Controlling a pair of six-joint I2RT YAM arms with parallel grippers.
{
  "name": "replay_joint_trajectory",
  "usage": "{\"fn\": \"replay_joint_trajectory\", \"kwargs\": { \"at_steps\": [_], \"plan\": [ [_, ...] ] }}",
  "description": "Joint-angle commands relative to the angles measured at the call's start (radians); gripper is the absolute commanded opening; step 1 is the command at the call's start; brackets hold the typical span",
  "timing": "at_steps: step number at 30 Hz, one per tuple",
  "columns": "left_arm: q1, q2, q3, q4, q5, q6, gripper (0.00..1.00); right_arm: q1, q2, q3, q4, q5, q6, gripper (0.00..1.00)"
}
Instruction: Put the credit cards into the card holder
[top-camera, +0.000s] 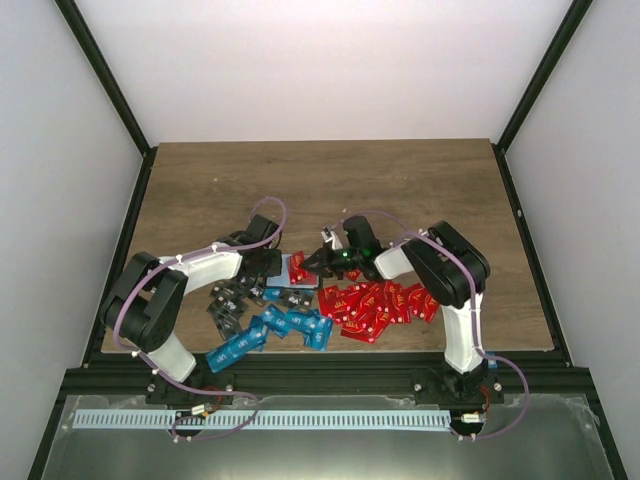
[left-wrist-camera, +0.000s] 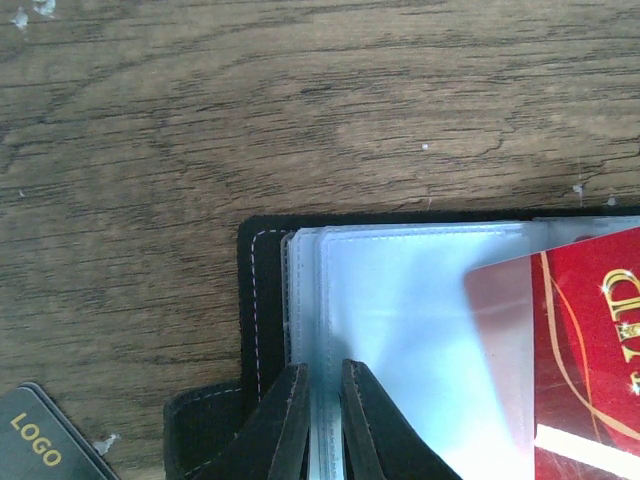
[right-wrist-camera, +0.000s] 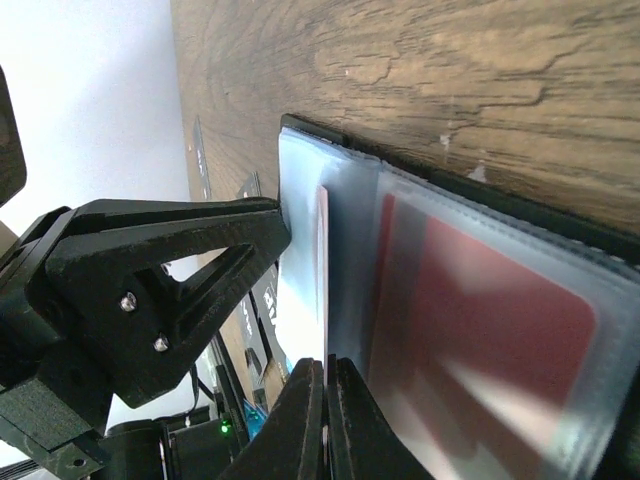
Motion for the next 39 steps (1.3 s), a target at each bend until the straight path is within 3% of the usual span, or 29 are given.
{"fn": "replay_joint_trajectory", "kwargs": {
  "at_steps": [1,19,29,39],
  "plan": [
    [0.002,0.005,-0.022,-0.005,0.025,-0.003,0.12,0.019,0.016,0.022,0.06,0.015,0.015,0.01],
    [0.002,-0.039,-0.064,0.004,0.044,-0.011,0.12,0.074,0.034,-0.04,0.217,0.13,0.11,0.01],
    [0.002,-0.046,-0.076,0.005,0.033,-0.008,0.12,0.074,-0.025,-0.045,0.081,0.21,0.013,0.01],
    [0.002,-0.05,-0.079,0.004,0.037,-0.009,0.12,0.078,-0.013,-0.043,0.109,0.21,0.026,0.01]
  ]
}}
